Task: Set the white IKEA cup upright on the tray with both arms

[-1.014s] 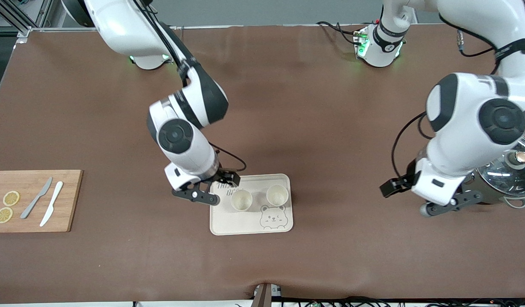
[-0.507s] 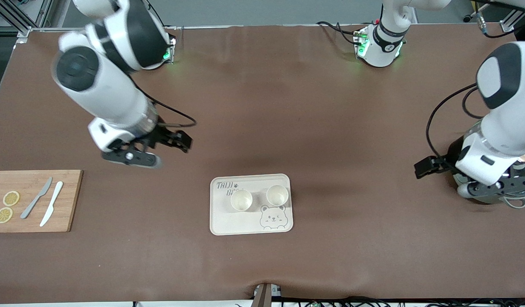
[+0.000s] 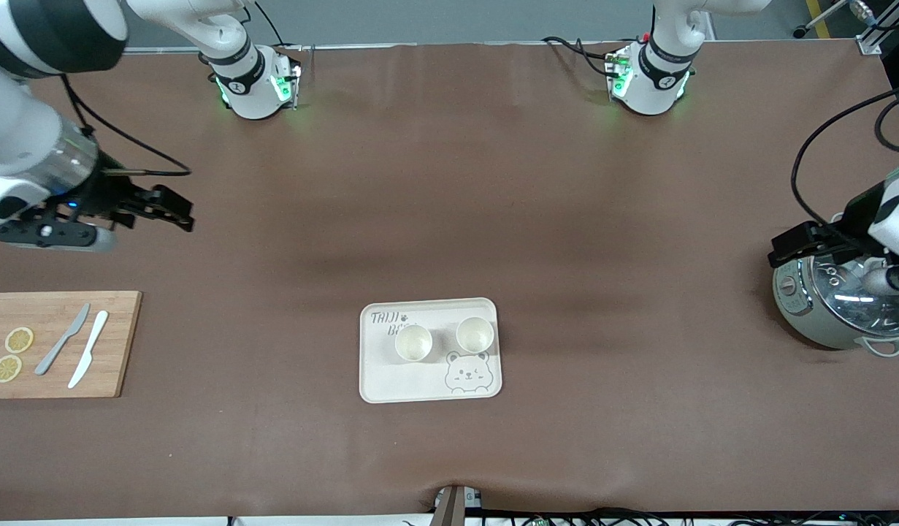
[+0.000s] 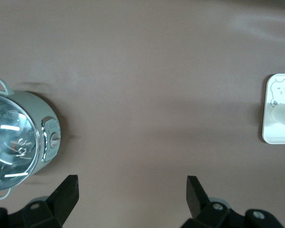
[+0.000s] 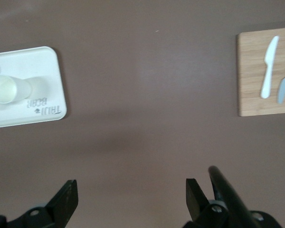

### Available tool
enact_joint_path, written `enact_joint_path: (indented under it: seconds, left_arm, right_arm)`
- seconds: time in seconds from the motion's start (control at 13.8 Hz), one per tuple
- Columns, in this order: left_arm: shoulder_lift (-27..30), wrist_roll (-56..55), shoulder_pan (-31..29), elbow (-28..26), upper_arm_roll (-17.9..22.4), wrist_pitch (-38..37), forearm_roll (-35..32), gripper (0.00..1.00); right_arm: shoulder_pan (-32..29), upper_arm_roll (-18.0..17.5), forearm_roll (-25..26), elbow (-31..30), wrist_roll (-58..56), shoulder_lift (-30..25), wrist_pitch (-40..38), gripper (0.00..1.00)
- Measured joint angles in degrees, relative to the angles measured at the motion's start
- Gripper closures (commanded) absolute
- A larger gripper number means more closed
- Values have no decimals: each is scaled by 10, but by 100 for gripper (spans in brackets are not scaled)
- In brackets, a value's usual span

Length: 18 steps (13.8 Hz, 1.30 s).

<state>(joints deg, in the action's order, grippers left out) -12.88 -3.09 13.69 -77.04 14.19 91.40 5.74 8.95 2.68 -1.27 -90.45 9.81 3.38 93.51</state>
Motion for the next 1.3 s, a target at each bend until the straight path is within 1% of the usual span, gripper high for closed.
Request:
enact_joint_path:
  seconds: [0.22,0.36,0.72,0.94,1.16,1.3]
  left_arm:
    - [19,0,0,0,0,-17,0,0]
    - [24,0,0,0,0,-18,-4,0]
    - [25,0,-2,9,4,-21,-9,0]
    - [26,0,-4,19,9,-27,-12,0]
    - [26,0,-4,20,9,-27,-18,0]
    - [26,0,-19,21,1,-27,-19,0]
  right_arm:
    - [-50,0,3,-6,-52,-2,1,0]
    - [-67,0,3,-9,-60,-2,1,0]
    - [-68,-6,3,-9,-64,-1,1,0]
    - [-74,-5,4,-9,-92,-1,2,0]
    - [-86,-5,4,-10,-107,3,2,0]
    - [-86,-5,4,-11,-108,3,2,0]
